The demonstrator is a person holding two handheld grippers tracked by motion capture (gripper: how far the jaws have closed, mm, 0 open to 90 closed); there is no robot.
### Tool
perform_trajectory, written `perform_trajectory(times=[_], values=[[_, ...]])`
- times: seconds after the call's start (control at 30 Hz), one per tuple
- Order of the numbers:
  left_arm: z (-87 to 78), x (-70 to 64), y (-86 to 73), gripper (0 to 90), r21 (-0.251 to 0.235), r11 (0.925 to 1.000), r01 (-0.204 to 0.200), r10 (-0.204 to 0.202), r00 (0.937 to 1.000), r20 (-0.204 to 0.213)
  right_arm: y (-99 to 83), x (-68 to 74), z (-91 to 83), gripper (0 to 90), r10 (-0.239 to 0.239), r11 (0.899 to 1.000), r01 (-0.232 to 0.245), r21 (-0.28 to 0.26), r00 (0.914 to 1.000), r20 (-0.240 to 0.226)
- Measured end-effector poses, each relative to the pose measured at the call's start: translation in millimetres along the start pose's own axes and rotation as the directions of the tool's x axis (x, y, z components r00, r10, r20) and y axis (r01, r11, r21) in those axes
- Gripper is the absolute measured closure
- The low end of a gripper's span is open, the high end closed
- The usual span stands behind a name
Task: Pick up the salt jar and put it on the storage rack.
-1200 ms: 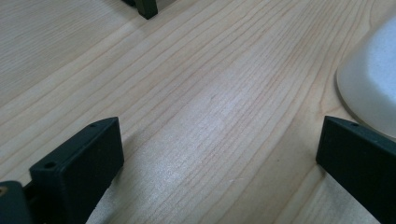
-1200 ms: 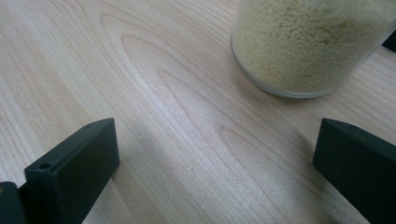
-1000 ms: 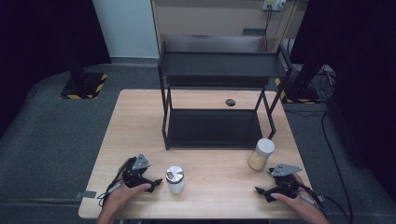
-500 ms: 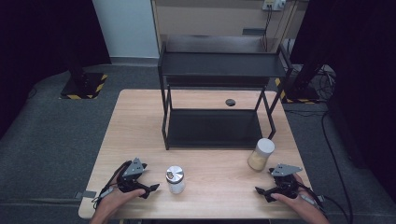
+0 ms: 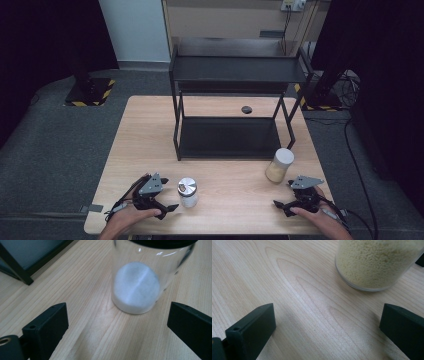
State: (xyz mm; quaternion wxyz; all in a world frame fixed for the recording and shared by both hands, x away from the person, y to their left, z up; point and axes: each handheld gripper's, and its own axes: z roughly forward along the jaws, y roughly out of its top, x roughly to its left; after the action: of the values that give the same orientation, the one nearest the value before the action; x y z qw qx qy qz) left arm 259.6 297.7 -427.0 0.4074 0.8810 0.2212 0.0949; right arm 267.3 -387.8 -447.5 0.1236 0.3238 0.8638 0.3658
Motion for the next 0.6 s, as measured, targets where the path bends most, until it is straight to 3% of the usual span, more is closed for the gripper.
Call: perform_trajectory(times=[0.6], values=[[18.4,-7.1,14.8,2.0,0.009,0.9987,-0.05,0.049,0.998,0.039,0.0,0.0,0.0,1.3,0.0,1.0,0.0,0.0,1.0,0.0]])
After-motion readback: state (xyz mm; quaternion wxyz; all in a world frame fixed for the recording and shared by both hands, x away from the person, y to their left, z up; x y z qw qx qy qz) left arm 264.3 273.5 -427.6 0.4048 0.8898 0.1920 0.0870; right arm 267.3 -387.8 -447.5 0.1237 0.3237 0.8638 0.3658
